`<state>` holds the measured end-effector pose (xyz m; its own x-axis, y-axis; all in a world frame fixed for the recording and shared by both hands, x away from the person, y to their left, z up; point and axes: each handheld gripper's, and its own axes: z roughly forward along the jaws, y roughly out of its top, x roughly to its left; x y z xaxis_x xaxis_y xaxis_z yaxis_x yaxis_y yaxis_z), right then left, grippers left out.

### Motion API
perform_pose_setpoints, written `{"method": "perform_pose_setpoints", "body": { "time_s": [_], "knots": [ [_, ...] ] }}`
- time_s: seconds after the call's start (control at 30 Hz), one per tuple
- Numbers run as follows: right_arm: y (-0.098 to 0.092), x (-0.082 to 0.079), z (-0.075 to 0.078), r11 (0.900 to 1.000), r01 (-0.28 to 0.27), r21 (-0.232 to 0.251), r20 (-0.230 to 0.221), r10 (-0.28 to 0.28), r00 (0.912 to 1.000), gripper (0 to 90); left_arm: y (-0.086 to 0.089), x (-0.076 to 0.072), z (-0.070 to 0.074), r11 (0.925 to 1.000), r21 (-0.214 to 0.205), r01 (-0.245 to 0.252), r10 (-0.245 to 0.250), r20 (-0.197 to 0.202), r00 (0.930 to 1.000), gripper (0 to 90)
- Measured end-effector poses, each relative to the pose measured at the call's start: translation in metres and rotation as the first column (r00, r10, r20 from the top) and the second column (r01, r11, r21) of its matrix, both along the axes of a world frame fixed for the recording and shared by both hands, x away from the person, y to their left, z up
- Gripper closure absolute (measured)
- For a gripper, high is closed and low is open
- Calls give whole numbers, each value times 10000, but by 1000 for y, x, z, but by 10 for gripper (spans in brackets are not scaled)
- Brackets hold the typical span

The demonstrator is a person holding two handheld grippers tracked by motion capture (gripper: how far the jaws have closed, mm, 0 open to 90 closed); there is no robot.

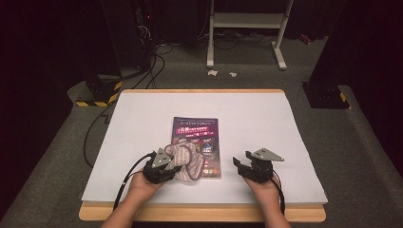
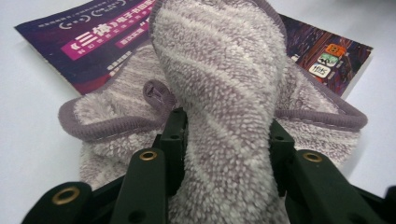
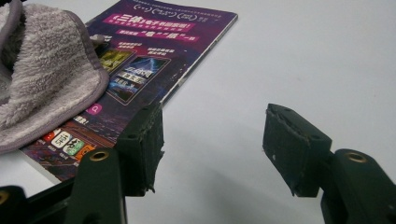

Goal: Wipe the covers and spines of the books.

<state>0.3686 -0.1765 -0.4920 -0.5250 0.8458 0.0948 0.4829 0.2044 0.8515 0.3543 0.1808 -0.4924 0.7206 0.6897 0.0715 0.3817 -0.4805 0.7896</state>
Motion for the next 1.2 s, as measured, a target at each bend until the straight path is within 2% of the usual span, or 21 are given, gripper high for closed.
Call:
{"method": "perform_pose_setpoints", "body": {
  "time_s": [0.33, 0.43, 0.47, 0.8, 0.93, 1.03, 1.2],
  "knots": [
    [-6, -1, -2, 9998, 137, 128, -126, -135, 9998, 393, -22, 1, 1, 9993, 17, 386, -386, -182, 9991, 610],
    [-9, -2, -1, 9997, 181, 181, -66, -180, 9998, 391, -37, 4, 2, 9987, 112, 491, -487, -301, 9984, 606],
    [-9, -2, -1, 9997, 181, 181, -66, -180, 9998, 391, -37, 4, 2, 9987, 112, 491, -487, -301, 9984, 605],
    [-16, -2, 1, 9984, 327, 455, -4, -327, 9995, 392, -77, 14, 3, 9962, -70, 873, -875, -592, 9944, 597],
    [-16, -1, 0, 9983, 303, 491, -17, -303, 9995, 387, -91, 17, 4, 9945, -12, 1050, -1049, -610, 9926, 597],
    [-16, -2, 0, 9985, 301, 467, -6, -301, 9995, 384, -91, 18, 3, 9936, 14, 1129, -1126, -564, 9920, 597],
    [-15, -2, 0, 9983, 398, 428, -36, -396, 9992, 374, -77, 18, 3, 9951, -36, 990, -991, -603, 9933, 597]
  ]
}}
